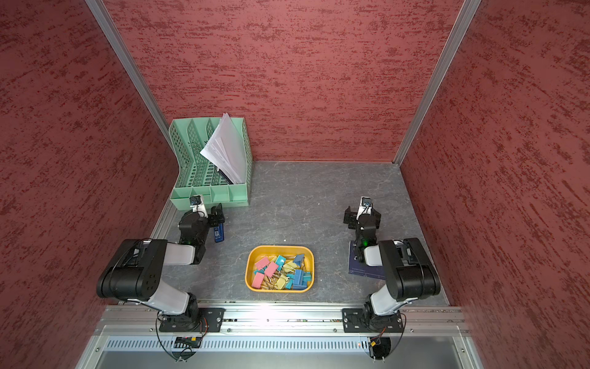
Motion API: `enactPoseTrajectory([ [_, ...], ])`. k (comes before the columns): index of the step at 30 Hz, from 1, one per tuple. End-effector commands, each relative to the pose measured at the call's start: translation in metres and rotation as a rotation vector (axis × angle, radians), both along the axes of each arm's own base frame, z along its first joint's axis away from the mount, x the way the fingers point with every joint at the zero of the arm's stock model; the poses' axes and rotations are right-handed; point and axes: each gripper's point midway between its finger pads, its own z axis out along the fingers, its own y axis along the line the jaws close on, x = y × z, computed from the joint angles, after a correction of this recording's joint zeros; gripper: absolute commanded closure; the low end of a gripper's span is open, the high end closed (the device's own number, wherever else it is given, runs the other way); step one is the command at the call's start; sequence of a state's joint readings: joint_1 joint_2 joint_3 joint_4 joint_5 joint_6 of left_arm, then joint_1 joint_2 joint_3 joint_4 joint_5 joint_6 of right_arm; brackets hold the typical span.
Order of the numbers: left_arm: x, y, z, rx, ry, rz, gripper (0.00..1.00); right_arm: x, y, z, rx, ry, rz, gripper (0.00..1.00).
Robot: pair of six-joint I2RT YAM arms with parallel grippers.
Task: Put the binder clips in the storage box
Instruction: Reset both arms
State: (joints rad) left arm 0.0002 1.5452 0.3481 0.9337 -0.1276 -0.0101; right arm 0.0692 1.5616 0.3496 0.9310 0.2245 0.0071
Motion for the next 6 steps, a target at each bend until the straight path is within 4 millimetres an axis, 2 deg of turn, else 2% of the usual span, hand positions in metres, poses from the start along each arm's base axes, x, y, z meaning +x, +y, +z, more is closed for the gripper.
enactPoseTrajectory([
  [1, 0.0037, -0.0015, 0.0084, -0.008, -0.021, -0.011, 0.0, 0.0064, 0.0001, 0.0162, 0.004, -0.054, 0.007, 0.02],
  [6, 0.0035, -0.001, 0.0079, -0.009, -0.02, -0.009, 0.0, 0.0065, 0.0001, 0.0167, 0.005, -0.056, 0.007, 0.02],
])
